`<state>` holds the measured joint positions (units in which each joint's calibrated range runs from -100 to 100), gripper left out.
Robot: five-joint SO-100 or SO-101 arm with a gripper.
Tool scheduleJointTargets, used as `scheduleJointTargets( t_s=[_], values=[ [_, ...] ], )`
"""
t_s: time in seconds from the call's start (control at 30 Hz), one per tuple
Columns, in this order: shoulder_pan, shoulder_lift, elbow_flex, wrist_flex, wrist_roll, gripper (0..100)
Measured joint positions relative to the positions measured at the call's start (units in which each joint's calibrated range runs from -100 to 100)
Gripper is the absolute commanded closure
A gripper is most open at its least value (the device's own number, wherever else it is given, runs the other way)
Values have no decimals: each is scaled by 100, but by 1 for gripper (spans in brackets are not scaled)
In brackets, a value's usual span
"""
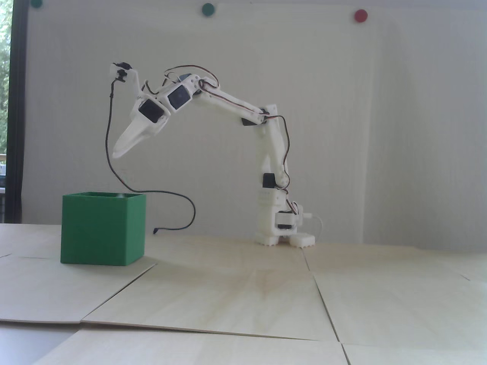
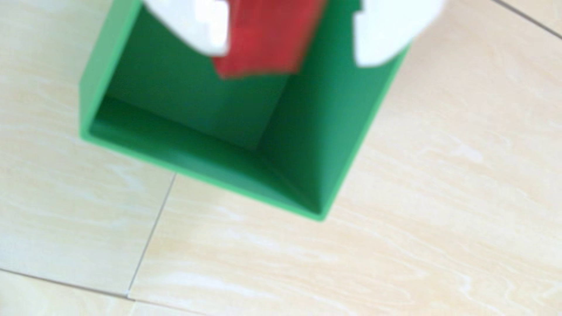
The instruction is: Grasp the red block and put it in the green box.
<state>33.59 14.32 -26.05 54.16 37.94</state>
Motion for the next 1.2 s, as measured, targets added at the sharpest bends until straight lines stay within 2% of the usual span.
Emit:
scheduleJointTargets(
  t_s=[0.47,0.53,0.67,0.77,0.97,1.2],
  values=[
    [-46,0,0,50,-15,83],
    [-153,-50,0,349,-15,85],
    [-474,-540,0,1215,-15,98],
    [-887,-1295,251,1997,-15,97],
    [-1888,-3072,2113,2629,-15,98],
    [-2774,-5156,5551,1830,-144,98]
  ],
)
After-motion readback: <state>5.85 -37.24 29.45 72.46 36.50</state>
